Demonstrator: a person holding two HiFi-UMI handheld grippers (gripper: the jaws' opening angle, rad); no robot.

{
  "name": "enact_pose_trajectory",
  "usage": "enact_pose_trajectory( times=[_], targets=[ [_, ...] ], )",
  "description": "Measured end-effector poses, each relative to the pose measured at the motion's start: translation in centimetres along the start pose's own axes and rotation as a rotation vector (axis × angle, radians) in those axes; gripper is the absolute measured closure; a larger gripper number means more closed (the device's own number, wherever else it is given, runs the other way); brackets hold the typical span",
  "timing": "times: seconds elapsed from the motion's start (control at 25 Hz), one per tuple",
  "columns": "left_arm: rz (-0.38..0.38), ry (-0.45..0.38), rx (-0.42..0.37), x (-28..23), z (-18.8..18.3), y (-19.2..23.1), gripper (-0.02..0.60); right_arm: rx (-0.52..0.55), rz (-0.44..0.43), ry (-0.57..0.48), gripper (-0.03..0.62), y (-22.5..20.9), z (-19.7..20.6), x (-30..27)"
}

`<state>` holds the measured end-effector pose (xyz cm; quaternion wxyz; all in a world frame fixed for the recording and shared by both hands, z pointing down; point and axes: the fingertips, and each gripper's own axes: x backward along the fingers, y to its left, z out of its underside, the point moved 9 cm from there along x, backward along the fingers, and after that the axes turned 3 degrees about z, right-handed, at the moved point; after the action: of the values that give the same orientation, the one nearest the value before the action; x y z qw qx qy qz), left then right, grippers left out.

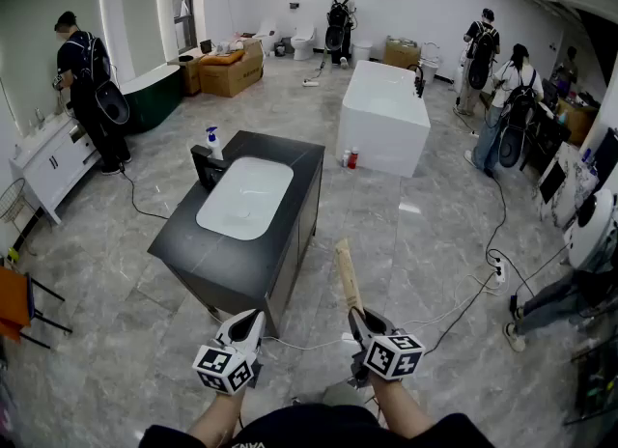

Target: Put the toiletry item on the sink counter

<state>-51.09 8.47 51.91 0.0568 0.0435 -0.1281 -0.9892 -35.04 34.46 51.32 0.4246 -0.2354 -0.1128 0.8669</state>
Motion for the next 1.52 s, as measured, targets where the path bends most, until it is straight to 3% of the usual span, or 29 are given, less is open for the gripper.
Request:
enact_pose_trajectory(
  times=[0.72, 0.96, 1.52],
  targets=[
    [0.026, 0.022, -0.006, -3.5, 0.0, 2.5, 0.574, -0.037, -0.017, -0.009, 0.557, -0.4, -1.6, -4.5],
    [0.007, 0.019, -0.022, -8.2, -0.4, 3.3, 0.574, -0.017, -0.057, 0.014, 0.557, -3.5, -3.6, -8.3],
    [-0.120, -0.006, -0.016, -23.8, -2.0, 3.9, 0.574, 0.067, -0.189, 0.109, 0.557, -14.5, -12.1, -18.7]
  ],
)
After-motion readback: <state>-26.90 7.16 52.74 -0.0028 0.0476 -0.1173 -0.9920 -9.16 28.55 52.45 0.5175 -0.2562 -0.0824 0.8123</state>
